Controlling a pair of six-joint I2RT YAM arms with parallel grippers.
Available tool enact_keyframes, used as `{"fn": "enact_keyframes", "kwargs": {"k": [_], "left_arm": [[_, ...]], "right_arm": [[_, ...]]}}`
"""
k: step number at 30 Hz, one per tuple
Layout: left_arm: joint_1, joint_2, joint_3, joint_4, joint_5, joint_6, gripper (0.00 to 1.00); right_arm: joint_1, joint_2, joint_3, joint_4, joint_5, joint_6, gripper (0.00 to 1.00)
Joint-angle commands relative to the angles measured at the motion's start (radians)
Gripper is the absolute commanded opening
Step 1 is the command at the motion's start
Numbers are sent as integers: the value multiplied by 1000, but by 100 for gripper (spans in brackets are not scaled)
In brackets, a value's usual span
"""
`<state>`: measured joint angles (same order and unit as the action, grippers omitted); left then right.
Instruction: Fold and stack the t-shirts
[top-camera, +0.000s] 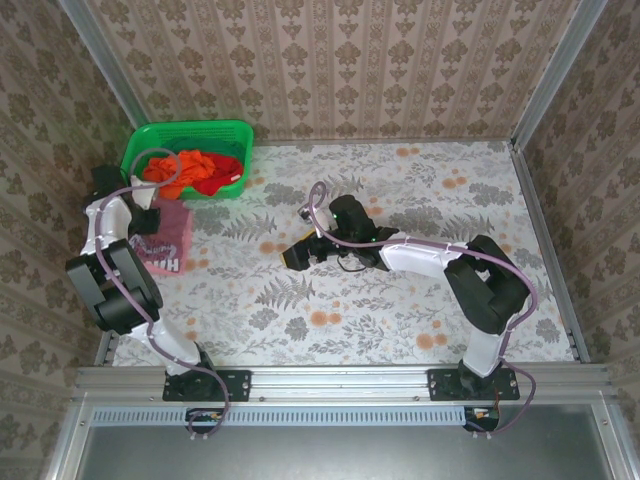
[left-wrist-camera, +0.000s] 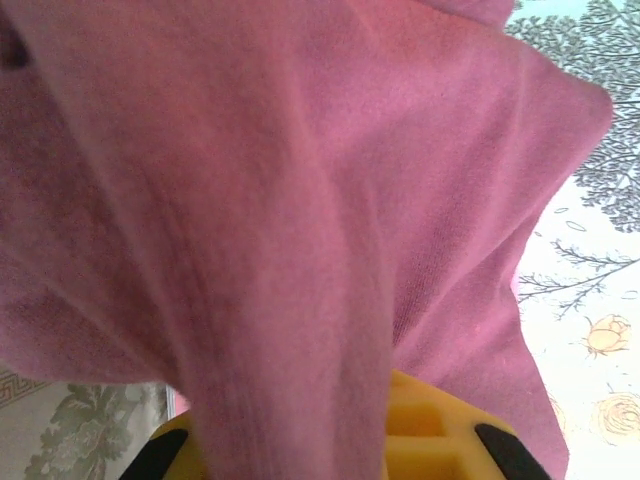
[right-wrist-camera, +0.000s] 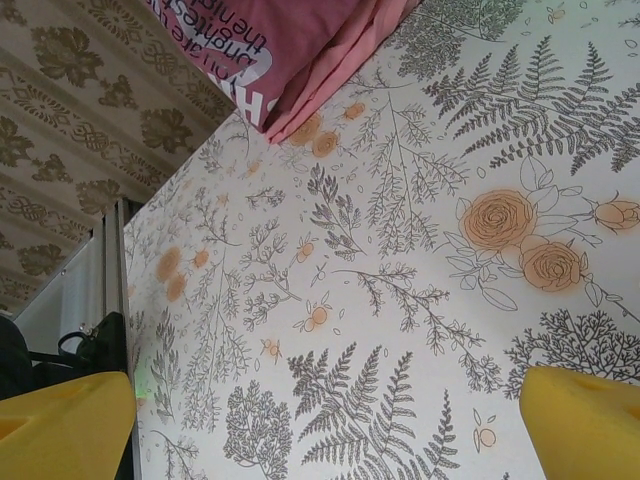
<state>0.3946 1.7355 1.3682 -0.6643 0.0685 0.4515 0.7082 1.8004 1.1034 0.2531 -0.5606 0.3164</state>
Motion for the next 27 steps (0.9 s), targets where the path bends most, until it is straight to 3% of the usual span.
{"fn": "enact_keyframes", "kwargs": {"k": [1, 3, 9, 13, 18, 23, 27], "left_arm": [[10, 19, -1, 18, -64, -44, 32], [11, 24, 14, 1, -59, -56, 39], [18, 44, 83, -76, 0, -146, 73], [18, 18, 77, -78, -46, -181, 99], [9, -39, 67, -68, -112, -261, 100], [-57, -146, 5, 6, -213, -327, 100], [-82, -182, -37, 61, -148, -365, 100]], "right_arm": [[6, 9, 34, -26, 13, -14, 100], [6, 7, 33, -28, 16, -15, 100], [6, 12, 30, -29, 21, -12, 100], [6, 3, 19, -30, 28, -16, 100], [5, 5, 14, -26, 32, -17, 100], [6, 18, 18, -11, 27, 1, 100], [6, 22, 13, -2, 28, 3, 100]]}}
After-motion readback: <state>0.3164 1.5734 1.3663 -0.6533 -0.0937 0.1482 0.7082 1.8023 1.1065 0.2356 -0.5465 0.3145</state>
